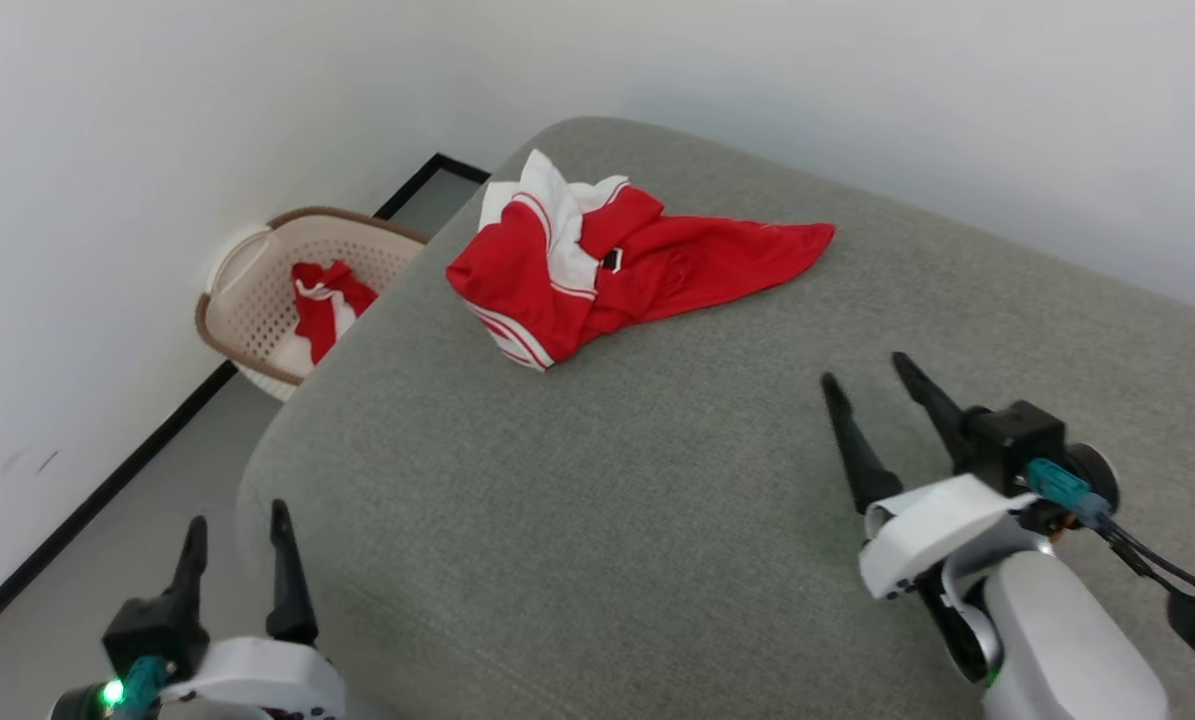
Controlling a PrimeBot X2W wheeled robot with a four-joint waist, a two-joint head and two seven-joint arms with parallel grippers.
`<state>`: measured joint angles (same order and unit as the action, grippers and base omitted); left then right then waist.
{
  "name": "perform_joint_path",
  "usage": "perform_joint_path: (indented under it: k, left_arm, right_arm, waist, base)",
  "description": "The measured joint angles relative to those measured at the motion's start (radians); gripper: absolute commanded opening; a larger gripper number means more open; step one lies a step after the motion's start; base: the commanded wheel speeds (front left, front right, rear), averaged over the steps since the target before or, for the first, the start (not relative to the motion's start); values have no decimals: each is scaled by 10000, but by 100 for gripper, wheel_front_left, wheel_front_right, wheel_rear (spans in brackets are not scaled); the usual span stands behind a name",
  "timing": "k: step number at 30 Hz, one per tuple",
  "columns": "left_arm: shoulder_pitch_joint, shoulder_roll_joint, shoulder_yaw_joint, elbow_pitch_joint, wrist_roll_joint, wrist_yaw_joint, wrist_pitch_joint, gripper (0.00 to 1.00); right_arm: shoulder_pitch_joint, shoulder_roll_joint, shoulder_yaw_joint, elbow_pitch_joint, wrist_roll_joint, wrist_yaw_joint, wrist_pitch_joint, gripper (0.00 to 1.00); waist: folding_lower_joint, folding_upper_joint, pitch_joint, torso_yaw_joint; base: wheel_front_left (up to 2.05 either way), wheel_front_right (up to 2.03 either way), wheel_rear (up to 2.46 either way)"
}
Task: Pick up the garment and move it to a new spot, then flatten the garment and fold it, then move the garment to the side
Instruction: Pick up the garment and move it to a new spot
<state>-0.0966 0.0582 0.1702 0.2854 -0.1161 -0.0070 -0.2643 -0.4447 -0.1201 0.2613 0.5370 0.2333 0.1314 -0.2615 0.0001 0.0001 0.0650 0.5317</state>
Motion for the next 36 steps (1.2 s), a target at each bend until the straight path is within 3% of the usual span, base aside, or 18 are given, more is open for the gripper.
perform_joint_path:
  k: [5, 11, 17, 23, 29, 33, 36]
  left_arm:
    - [333, -44, 144, -397, -226, 163, 0, 100]
    - [511, -58, -67, -443, -420, 199, 0, 100]
    - [-424, 2, -512, 69, -36, -416, 2, 100]
    - [-2509, 658, -604, 709, 54, -834, 0, 100]
    - [-5548, 1469, -851, 2452, -301, -1108, 159, 100]
    - [-7382, 2259, -1363, 3816, -581, -1183, 913, 100]
    - [-8293, 2723, -2033, 4915, -1461, -1210, 2203, 100]
  right_arm:
    - [-374, 52, 696, 211, 186, 0, 2, 100]
    - [-443, 10, 738, 290, 391, 0, 2, 100]
    - [59, -82, 113, -33, 326, 0, 0, 100]
    - [52, -17, 190, -345, 115, 0, 2, 100]
    - [-483, -73, 157, -744, 117, 0, 0, 100]
    - [-813, -69, 94, -901, 113, 0, 0, 100]
    - [-1004, -21, 52, -1035, 113, 0, 0, 100]
  waist:
    - [0, 0, 245, 155]
    - [0, -1, 297, 164]
    - [0, 0, 208, -6]
    - [0, 0, 233, -534]
    - [0, 0, 797, -1158]
    - [0, 0, 1441, -1652]
    - [0, 0, 1947, -2182]
  base:
    - [0, 0, 0]
    - [0, 0, 0]
    - [0, 0, 0]
    - [0, 0, 0]
    - [0, 0, 0]
    - [0, 0, 0]
    - [0, 0, 0]
